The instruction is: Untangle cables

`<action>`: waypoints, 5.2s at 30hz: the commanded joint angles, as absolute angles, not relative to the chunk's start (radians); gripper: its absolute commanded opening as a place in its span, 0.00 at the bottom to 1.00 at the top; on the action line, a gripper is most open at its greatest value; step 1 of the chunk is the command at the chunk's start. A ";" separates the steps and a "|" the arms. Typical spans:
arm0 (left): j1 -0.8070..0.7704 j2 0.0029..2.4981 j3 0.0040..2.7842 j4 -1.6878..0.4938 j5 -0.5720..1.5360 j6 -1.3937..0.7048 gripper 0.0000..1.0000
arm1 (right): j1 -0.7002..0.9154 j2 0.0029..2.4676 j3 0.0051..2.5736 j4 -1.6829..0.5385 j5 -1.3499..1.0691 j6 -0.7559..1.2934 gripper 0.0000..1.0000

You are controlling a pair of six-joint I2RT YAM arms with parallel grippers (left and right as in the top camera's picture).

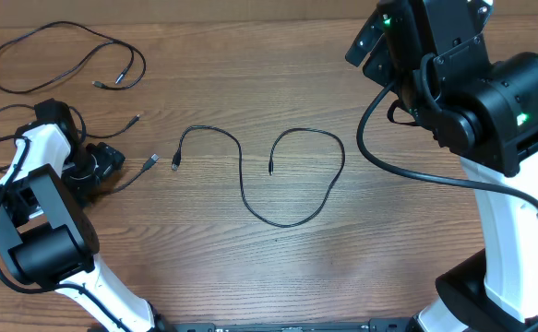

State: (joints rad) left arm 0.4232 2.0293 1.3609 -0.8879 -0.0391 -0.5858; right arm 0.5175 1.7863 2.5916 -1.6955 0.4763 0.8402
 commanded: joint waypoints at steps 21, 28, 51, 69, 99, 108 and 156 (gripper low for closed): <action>0.406 2.035 1.263 -0.641 -0.054 -0.604 0.04 | 0.515 1.784 2.592 -1.693 0.489 0.836 1.00; 0.429 2.035 1.381 -0.575 0.084 -0.569 0.04 | 0.515 1.784 2.592 -1.693 0.489 0.836 1.00; 0.459 2.035 1.504 -0.726 0.461 -0.354 0.92 | 0.515 1.784 2.592 -1.693 0.489 0.836 1.00; 0.035 2.025 1.504 -1.076 0.510 -0.237 1.00 | 0.515 1.784 2.592 -1.693 0.489 0.836 1.00; -0.435 1.739 1.285 -1.022 0.109 -0.635 1.00 | 0.515 1.784 2.592 -1.693 0.489 0.836 1.00; -0.435 1.739 1.121 -0.826 0.094 -0.689 0.94 | 0.515 1.784 2.592 -1.691 0.489 0.836 1.00; -0.424 1.715 1.117 -0.849 0.039 -0.633 0.04 | 0.320 1.784 2.583 -1.693 0.538 0.798 1.00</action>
